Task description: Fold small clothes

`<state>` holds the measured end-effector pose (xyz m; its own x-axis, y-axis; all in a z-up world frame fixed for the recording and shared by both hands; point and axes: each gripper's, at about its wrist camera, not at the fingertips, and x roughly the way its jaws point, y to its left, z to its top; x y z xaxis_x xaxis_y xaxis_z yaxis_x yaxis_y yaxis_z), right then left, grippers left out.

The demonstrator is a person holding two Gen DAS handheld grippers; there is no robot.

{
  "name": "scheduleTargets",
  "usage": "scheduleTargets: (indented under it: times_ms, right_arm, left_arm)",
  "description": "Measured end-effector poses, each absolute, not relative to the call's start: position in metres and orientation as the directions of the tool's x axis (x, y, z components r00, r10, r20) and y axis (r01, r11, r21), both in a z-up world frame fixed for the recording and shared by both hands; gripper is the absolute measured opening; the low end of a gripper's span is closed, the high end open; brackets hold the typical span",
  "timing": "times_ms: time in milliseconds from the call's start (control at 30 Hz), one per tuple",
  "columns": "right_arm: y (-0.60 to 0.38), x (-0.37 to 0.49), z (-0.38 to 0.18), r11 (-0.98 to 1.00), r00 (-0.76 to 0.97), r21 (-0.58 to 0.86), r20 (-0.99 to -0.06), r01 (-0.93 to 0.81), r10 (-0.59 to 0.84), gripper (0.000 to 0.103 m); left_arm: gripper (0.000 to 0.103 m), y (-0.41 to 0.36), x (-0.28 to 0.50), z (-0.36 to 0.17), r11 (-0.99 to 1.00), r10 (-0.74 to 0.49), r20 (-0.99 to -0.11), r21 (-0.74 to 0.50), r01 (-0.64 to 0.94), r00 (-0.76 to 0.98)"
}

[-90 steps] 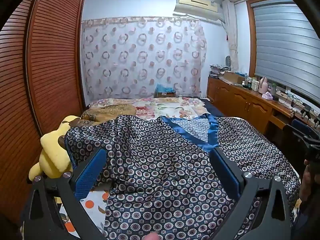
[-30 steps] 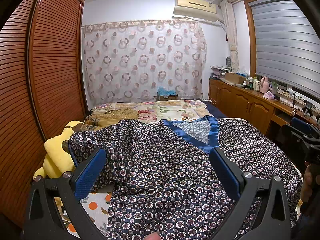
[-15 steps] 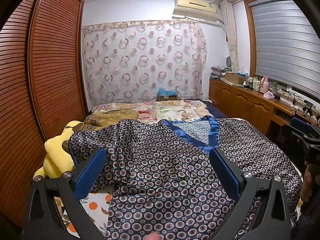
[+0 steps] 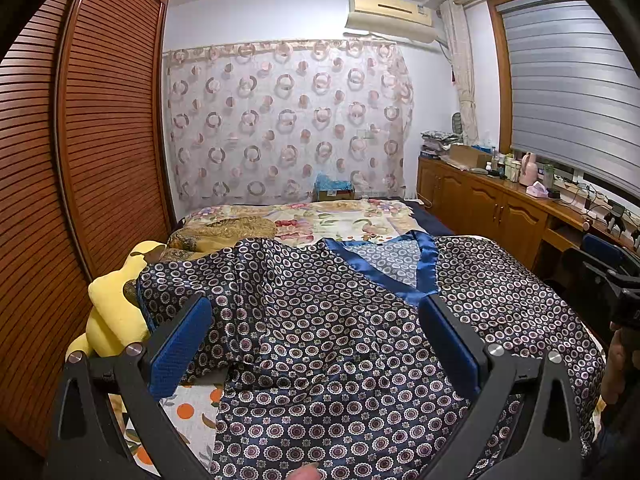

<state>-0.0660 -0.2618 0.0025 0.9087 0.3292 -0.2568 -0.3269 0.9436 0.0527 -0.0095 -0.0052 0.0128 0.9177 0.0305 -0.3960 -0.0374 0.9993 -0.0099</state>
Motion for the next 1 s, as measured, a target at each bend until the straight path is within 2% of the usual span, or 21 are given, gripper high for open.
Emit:
scheduleTargets:
  times_ms: [700, 1000]
  right_arm:
    - [-0.259, -0.054, -0.007, 0.940, 0.884, 0.063, -0.324, -0.334, 0.336, 0.103]
    - [-0.246, -0.038, -0.034, 0.915, 0.828, 0.065, -0.405, -0.397, 0.388, 0.103]
  left_arm:
    - [0.103, 0.025, 0.009, -0.021, 0.998, 0.031, -0.477, -0.033, -0.053, 0.878]
    - [0.103, 0.068, 0.020, -0.045, 0.995, 0.073, -0.523, -0.025, -0.102, 0.849]
